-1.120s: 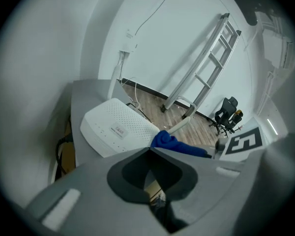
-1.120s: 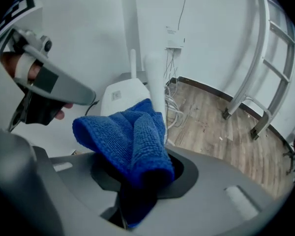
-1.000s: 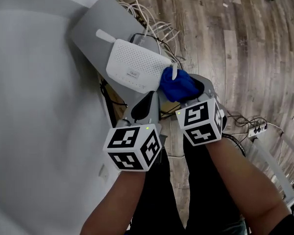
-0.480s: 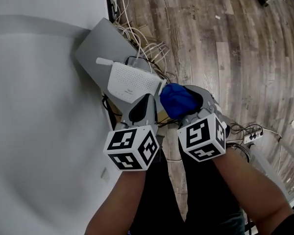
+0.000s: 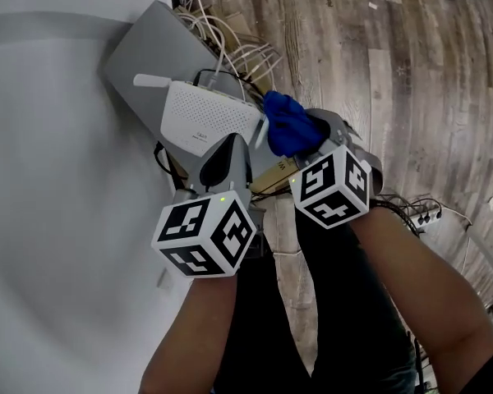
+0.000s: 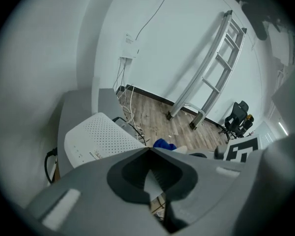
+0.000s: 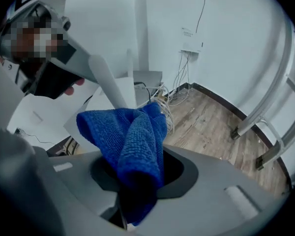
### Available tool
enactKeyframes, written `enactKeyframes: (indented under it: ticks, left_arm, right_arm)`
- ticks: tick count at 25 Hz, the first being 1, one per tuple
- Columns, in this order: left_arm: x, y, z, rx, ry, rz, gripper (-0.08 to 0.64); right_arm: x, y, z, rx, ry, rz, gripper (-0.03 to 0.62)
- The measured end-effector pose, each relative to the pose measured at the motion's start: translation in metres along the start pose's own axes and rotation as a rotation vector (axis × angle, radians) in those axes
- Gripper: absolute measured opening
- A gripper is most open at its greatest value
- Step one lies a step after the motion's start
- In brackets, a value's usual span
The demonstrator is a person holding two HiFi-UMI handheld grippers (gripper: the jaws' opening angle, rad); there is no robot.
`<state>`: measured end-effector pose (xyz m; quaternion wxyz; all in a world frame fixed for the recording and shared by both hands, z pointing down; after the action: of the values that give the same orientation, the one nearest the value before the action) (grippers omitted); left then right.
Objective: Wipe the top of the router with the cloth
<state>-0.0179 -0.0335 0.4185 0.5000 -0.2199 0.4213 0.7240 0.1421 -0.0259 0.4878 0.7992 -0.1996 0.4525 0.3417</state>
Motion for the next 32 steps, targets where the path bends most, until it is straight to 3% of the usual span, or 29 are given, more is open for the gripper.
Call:
enactKeyframes:
  ticks: [5, 11, 19, 22, 25, 32]
  left_arm:
    - [0.000, 0.004, 0.009, 0.048, 0.010, -0.012, 0.002]
    - [0.020, 0.009, -0.023, 0.046, -0.037, 0.022, 0.002]
    - [0.086, 0.033, -0.066, 0.037, -0.104, 0.032, 0.002]
    - [0.102, 0.056, -0.066, 0.070, -0.118, 0.002, 0.002]
    - [0.111, 0.083, -0.063, 0.090, -0.110, -0.025, 0.002]
    - [0.120, 0.124, -0.037, 0.132, -0.073, -0.014, 0.002]
  right_arm:
    - [0.005, -0.001, -0.009, 0.008, -0.005, -0.014, 0.150]
    - [0.042, 0.006, -0.047, 0.011, -0.039, 0.004, 0.150]
    - [0.104, 0.053, -0.135, -0.031, -0.172, 0.006, 0.150]
    - [0.087, 0.086, -0.170, -0.054, -0.200, -0.015, 0.150]
    - [0.050, 0.102, -0.188, -0.121, -0.171, 0.019, 0.150]
    - [-0.030, 0.092, -0.200, -0.212, -0.118, 0.101, 0.150]
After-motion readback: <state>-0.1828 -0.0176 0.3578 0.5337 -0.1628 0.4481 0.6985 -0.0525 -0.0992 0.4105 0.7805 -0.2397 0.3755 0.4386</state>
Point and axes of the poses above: the fingertips, and each gripper's own axes: x backward along the fingers, y to its left, z out of its underside, the point moved 9 cm from there along x, backward along the fingers, and after that the axes turned 2 degrees about -y, right-handed, at the moved point
